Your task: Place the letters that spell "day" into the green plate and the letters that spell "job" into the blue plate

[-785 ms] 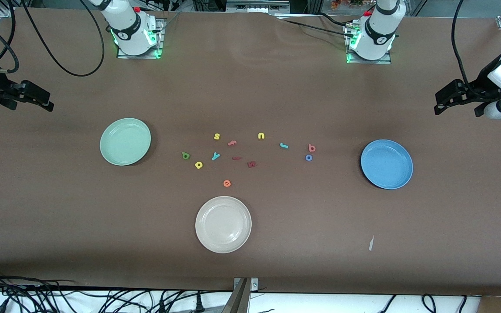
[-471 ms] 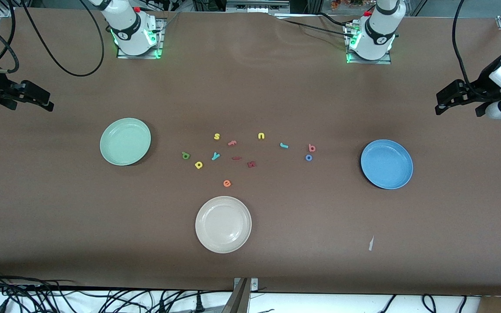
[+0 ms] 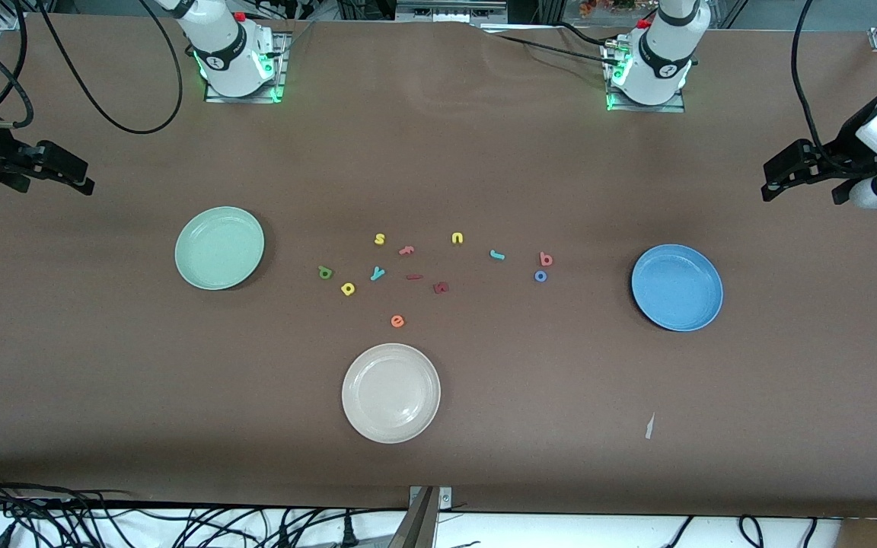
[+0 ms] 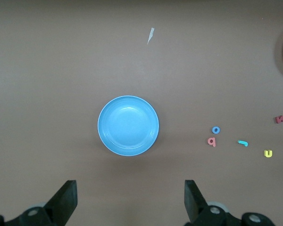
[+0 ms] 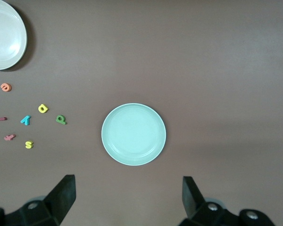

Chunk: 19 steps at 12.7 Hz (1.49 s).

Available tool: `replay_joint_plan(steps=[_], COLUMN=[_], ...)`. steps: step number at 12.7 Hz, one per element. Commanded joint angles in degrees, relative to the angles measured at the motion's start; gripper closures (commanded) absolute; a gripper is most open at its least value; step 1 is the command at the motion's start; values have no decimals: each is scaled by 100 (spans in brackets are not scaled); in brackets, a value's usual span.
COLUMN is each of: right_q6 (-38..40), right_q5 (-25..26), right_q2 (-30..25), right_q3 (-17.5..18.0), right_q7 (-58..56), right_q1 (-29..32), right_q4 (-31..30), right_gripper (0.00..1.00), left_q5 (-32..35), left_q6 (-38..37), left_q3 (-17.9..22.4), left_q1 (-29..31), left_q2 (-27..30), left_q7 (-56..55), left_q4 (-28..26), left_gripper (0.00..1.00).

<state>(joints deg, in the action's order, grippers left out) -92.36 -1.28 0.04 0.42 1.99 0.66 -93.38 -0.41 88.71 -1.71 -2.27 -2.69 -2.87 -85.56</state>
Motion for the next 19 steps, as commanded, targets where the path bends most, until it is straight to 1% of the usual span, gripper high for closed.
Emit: replay_joint_plan(steps=[1, 4, 6, 19], right_q6=[34, 43, 43, 43], right_q5=[58, 49, 57, 31], right_q2=[-65, -65, -65, -65], right_q3=[29, 29, 29, 29], right_q7=[-76, -76, -76, -76], right_q1=[31, 31, 31, 31], right_q4=[-49, -40, -49, -49], right_gripper=[0, 0, 0, 0], left_q5=[103, 103, 226, 200], left_q6=[-91, -73, -117, -126], left_q3=[-66, -101, -355, -365], left_q1=[33, -28, -98, -99], left_q2=[-160, -241, -214, -205], left_q7=[-12, -21, -282, -407], left_q4=[188, 258, 285, 303], left_gripper=[0, 0, 0, 0])
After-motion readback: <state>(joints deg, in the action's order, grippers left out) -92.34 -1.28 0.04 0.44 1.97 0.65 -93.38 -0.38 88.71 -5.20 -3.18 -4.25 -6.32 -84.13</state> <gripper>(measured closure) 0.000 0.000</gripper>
